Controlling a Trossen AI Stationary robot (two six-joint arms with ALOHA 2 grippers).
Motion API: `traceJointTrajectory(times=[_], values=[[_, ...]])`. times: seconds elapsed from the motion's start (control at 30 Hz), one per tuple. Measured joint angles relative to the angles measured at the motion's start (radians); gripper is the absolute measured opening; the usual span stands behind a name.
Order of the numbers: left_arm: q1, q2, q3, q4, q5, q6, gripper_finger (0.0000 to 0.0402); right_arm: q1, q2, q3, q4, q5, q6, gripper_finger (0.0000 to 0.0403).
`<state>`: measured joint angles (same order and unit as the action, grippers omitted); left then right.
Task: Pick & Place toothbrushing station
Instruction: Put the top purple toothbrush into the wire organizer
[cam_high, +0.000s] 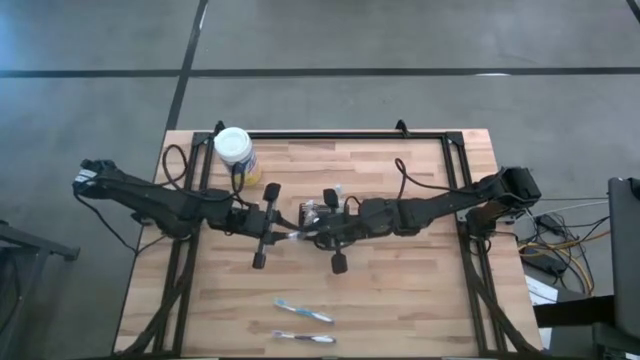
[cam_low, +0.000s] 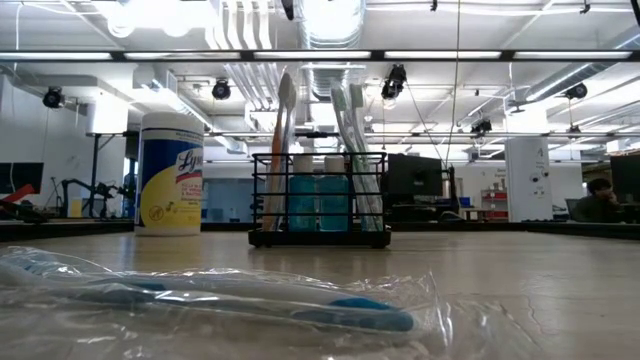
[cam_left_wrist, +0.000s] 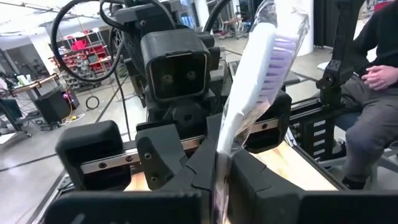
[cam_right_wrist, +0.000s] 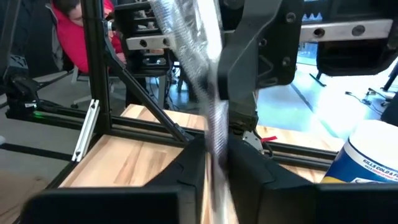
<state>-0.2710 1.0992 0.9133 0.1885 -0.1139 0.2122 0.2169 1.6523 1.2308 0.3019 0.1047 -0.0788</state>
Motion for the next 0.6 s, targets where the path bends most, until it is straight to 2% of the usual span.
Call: traceJointTrajectory(times=[0.37,0.6], values=[[-0.001,-0.132,0.094,-0.226,-0.009,-0.017,0.0022,0.001,-0.026,0.001,-0.009,-0.005,0.031,0.0188],[-0.003,-0.273,0.120,-0.423,-0.027,-0.055,0.0022,0.001,-0.052,-0.001,-0.104,0.000,0.091,0.0228]])
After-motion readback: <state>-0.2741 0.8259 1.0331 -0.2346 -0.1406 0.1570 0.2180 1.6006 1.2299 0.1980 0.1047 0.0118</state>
